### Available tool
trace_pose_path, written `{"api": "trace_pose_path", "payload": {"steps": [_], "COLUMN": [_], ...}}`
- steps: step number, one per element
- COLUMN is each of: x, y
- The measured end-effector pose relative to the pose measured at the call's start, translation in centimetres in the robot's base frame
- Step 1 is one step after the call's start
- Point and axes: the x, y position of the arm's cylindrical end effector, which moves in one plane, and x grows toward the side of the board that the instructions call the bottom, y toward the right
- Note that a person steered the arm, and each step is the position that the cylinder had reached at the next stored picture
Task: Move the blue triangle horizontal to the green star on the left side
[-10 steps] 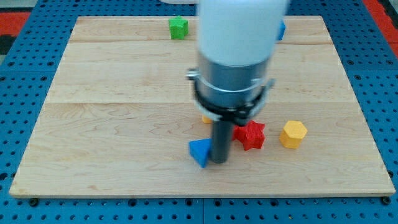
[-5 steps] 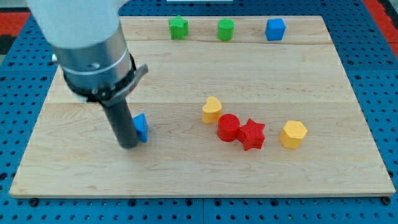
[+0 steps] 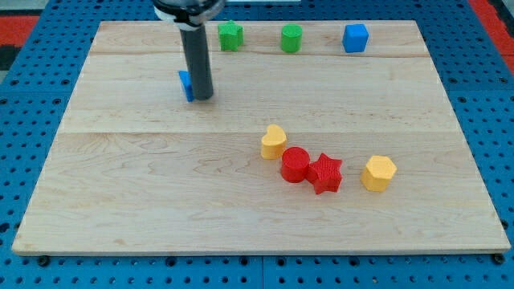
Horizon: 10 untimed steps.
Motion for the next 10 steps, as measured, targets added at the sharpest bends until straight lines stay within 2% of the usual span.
{"api": "trace_pose_path", "payload": {"steps": [2,4,7,8,10], "x": [-3.5,-5.2,-6.0,-7.8,-10.7], "y": [-5.3,-12.0,-6.7,-4.7,-5.2]}}
